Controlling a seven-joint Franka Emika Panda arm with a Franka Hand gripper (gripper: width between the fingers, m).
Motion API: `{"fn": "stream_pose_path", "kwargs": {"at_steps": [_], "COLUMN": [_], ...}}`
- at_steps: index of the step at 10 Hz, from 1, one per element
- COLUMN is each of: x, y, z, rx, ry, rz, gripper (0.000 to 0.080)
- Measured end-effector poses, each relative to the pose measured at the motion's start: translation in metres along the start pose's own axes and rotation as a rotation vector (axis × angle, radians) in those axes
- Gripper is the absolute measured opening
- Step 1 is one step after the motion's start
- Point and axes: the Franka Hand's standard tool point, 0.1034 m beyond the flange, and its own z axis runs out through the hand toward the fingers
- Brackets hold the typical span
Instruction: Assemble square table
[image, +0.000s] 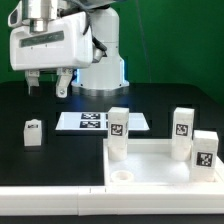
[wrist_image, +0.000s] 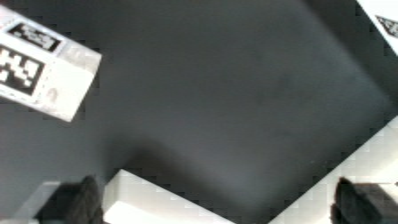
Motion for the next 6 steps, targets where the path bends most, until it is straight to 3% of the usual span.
{"fn": "stream_pose_path", "kwargs": {"at_steps": [2,5,6], "x": [0.007,0.006,0.004], "y": [0.007,0.038,0.045], "z": [0.001,0.009,0.009], "rx": [-0.002,-0.006,-0.012], "ry": [-0.019,-0.05,-0.041], "rz": [-0.296,-0.691,-0.695], "gripper": [0.0649,0.0649,0.0649]}}
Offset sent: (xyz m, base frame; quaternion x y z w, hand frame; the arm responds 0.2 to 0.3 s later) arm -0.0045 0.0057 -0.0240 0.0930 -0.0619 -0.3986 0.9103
